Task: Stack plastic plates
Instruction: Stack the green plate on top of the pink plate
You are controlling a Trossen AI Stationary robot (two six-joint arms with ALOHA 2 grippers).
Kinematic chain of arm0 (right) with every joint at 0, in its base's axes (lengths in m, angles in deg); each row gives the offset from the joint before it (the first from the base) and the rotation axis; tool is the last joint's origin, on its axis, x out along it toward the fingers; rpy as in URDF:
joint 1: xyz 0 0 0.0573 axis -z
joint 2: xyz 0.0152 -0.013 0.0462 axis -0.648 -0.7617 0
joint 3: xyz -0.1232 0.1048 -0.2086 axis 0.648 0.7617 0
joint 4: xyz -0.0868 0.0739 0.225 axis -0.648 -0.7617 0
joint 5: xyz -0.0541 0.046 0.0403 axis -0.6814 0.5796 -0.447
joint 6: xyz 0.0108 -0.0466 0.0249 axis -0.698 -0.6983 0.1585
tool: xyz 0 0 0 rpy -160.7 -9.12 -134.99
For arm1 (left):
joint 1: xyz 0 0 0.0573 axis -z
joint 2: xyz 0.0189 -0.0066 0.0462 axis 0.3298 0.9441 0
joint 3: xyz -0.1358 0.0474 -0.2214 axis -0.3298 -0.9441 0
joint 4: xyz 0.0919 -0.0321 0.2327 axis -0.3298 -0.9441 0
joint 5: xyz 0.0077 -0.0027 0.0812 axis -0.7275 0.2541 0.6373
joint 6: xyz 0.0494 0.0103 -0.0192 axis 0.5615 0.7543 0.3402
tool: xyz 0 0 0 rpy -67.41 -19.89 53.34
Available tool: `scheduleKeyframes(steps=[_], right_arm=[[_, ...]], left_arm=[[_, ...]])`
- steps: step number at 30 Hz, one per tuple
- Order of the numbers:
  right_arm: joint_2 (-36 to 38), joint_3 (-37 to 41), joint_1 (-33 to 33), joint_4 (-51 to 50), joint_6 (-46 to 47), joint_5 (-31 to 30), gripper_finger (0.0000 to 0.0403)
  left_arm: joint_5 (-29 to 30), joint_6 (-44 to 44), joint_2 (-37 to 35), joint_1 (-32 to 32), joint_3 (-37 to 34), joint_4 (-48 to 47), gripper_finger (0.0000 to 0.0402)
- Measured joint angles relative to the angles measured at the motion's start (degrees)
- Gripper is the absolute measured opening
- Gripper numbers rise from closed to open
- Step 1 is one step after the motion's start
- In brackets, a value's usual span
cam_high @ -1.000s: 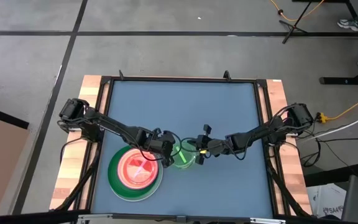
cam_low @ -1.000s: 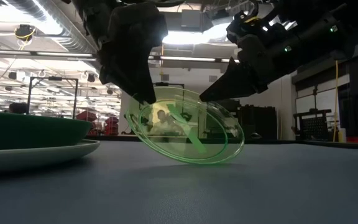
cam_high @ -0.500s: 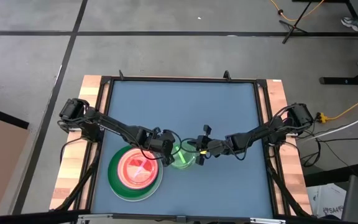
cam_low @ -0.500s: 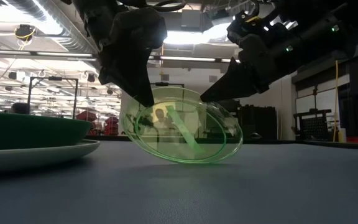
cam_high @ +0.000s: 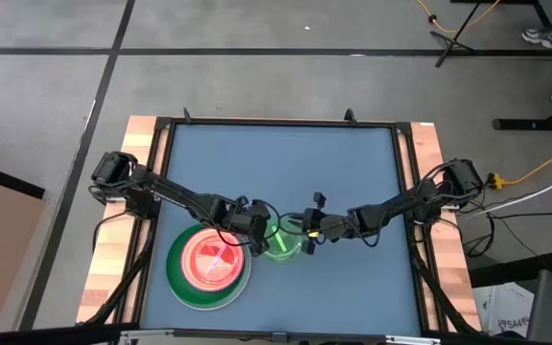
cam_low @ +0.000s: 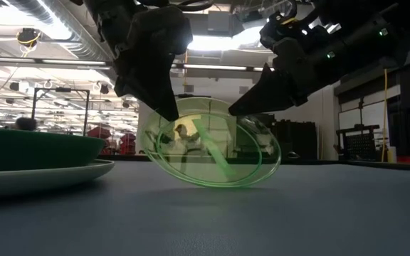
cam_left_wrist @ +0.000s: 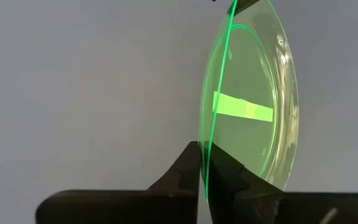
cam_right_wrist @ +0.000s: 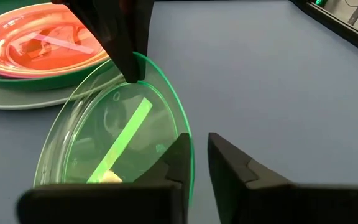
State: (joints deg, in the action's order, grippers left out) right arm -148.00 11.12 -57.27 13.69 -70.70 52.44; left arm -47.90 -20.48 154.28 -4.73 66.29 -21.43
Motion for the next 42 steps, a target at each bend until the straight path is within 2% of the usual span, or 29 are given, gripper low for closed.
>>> scheduleKeyframes(steps=[7,13,20,28,36,42], right_arm=[[0.0,0.0,0.0,0.0,-0.1,1.0,0.0090],[0.5,0.0,0.1,0.1,-2.5,6.9,0.0096],[4.4,-0.1,0.0,-1.3,-7.3,9.2,0.0096],[11.7,0.0,0.0,-4.8,-14.8,12.0,0.0096],[21.0,0.0,0.0,-12.3,-22.1,11.9,0.0096],[27.7,0.0,0.0,-17.2,-25.1,11.4,0.0096]], left_arm=[[-0.7,0.0,0.0,0.0,0.0,0.0,0.0003],[-3.7,0.2,-0.6,-0.3,0.0,0.3,0.0002],[-5.9,0.2,-1.6,-0.4,0.0,0.4,0.0002],[-13.4,0.3,-3.8,-0.5,0.0,0.0,0.0002],[-27.1,0.6,-10.0,-0.6,0.0,-1.3,0.0001],[-33.3,0.5,-16.5,-0.6,0.0,-9.0,0.0001]])
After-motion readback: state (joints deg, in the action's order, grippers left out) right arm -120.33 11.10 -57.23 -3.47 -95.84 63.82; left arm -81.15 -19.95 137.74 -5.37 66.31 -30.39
